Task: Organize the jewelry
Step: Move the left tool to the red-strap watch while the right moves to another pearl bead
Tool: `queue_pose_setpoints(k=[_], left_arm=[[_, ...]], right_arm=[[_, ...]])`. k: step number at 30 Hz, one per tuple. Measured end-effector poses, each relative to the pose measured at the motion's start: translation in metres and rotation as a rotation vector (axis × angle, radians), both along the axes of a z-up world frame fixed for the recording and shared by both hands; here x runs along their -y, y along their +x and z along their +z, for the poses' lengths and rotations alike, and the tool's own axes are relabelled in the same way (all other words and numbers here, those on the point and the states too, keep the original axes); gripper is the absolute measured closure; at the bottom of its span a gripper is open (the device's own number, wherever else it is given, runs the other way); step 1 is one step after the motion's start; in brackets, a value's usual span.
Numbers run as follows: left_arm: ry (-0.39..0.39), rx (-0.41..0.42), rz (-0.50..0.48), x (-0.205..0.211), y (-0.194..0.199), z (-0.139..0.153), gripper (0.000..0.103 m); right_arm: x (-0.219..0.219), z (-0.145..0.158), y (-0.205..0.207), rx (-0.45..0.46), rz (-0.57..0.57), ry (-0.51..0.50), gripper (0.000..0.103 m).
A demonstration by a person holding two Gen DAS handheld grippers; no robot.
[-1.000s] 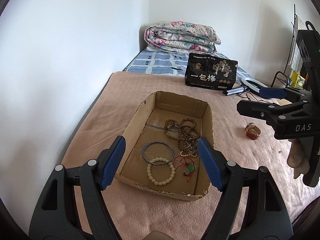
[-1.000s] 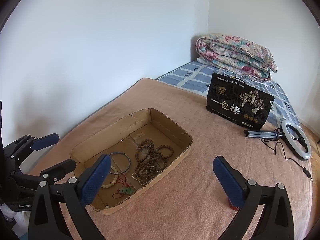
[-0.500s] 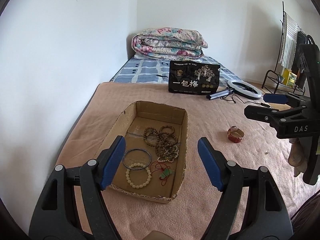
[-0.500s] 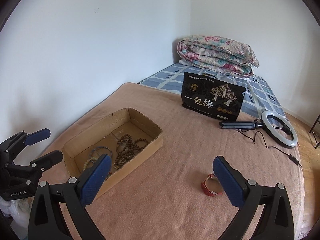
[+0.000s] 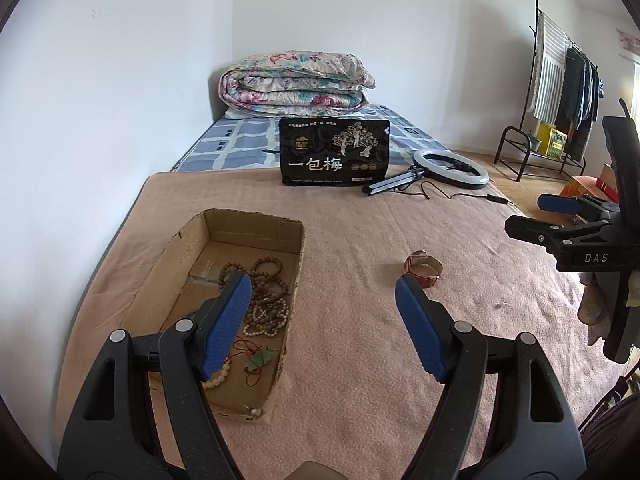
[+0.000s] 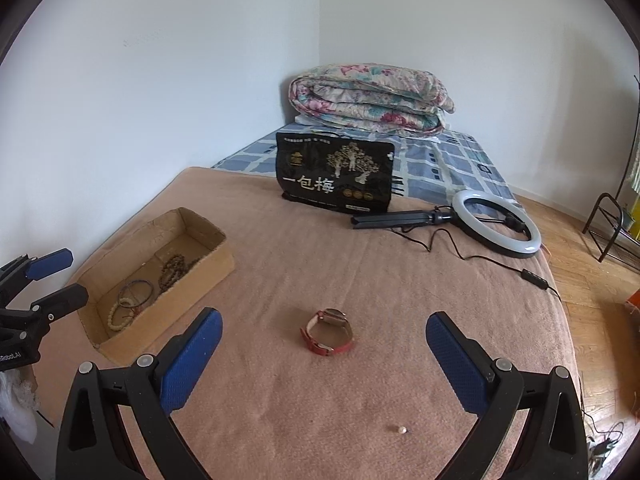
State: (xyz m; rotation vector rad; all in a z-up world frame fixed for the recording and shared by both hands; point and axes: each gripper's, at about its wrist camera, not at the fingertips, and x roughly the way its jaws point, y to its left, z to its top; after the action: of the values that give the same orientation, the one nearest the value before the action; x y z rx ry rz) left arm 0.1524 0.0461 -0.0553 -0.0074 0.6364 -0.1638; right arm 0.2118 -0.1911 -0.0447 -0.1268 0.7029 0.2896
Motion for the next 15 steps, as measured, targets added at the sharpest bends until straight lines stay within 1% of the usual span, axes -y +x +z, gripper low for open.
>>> queue_pose_setpoints(k=[4,12,15], left_arm=[[0.002,-0.016,-0.029,0.017,0.009,-0.005,0.026],[-0.004,-0.076,-0.091,0.053,0.034,-0.027,0.026],[-0.010,-0.098,-0.109,0.064,0.044,-0.037,0.021]], right_arm=[[0.027,-0.005,-0.004,-0.002,-0.035,-0.021,0.000],[0.076,-0.019,-0.011,-0.027,-0.099,-0.036,0.000],[0.090,-0.029,-0.012,-0.052,-0.112,-0.034,0.000]])
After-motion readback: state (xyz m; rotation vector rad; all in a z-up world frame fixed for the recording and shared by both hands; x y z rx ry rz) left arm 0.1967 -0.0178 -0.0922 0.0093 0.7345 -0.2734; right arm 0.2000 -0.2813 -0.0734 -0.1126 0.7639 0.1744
